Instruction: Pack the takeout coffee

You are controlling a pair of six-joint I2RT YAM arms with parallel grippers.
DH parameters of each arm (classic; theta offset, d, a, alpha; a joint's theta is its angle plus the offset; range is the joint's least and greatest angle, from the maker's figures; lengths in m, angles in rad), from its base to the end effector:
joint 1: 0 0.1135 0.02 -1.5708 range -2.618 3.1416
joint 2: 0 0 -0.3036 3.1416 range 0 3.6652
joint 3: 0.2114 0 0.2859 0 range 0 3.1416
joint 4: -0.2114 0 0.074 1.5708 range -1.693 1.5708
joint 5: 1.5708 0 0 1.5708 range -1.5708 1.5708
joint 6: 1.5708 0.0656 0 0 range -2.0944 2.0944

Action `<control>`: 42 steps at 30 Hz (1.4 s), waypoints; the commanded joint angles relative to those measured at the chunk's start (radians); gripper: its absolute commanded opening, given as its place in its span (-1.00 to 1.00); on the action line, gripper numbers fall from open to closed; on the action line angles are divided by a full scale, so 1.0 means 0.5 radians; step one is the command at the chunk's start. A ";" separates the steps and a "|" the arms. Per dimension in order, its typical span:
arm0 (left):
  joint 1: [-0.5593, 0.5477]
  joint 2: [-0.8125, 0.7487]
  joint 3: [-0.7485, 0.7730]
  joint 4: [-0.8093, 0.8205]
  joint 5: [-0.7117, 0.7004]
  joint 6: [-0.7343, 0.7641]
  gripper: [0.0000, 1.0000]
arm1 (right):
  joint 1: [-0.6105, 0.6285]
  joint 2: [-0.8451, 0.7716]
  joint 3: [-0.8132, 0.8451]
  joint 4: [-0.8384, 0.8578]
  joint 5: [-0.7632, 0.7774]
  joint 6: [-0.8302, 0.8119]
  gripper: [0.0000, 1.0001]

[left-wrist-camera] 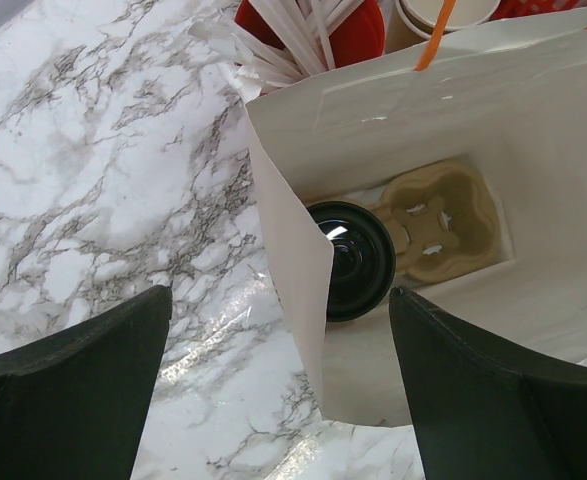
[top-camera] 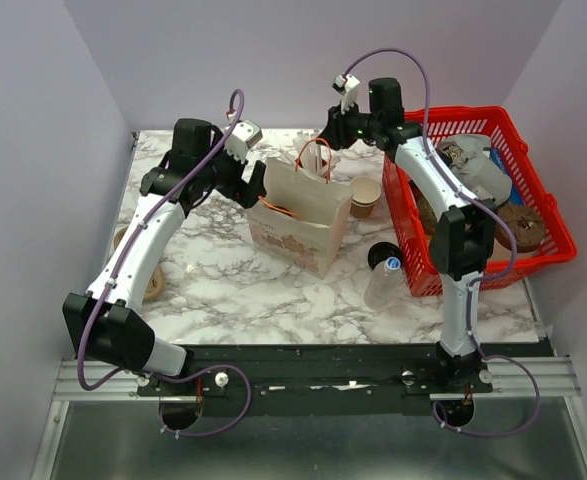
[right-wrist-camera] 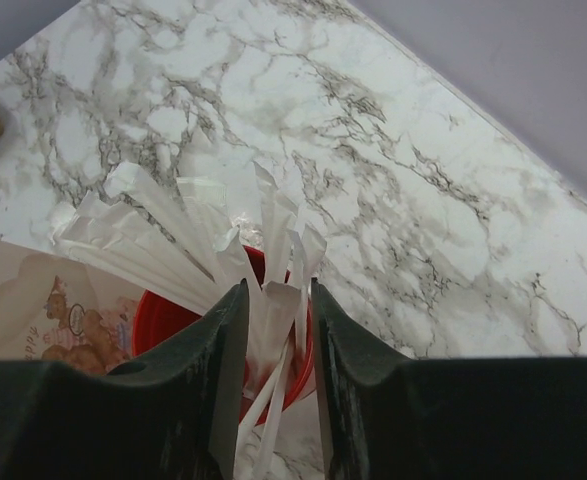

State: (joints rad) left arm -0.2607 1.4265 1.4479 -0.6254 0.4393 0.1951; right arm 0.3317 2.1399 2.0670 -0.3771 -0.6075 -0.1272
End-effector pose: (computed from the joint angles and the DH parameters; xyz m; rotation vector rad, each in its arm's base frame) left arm 0.3448 -0.1209 0.4042 0.7276 2.0275 -0.5142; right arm 0.5380 0.2249 0.3531 -0.8267 1.8331 0.7416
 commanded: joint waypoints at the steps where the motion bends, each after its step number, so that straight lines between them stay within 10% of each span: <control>1: 0.021 -0.067 0.028 0.024 -0.053 0.027 0.95 | 0.008 0.064 0.103 0.085 0.006 0.083 -0.38; 17: 0.024 -0.098 -0.021 0.067 -0.047 0.033 0.96 | 0.015 -0.101 -0.014 0.049 0.144 0.043 -0.99; 42: 0.046 -0.095 0.009 0.122 -0.056 0.024 0.96 | 0.012 -0.574 0.133 0.322 -0.420 0.110 -0.99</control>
State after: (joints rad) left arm -0.2493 1.3930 1.4326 -0.5842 0.4263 0.2058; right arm 0.3336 1.8919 2.0537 -0.3012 -0.7071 -0.1028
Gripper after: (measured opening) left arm 0.980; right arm 0.007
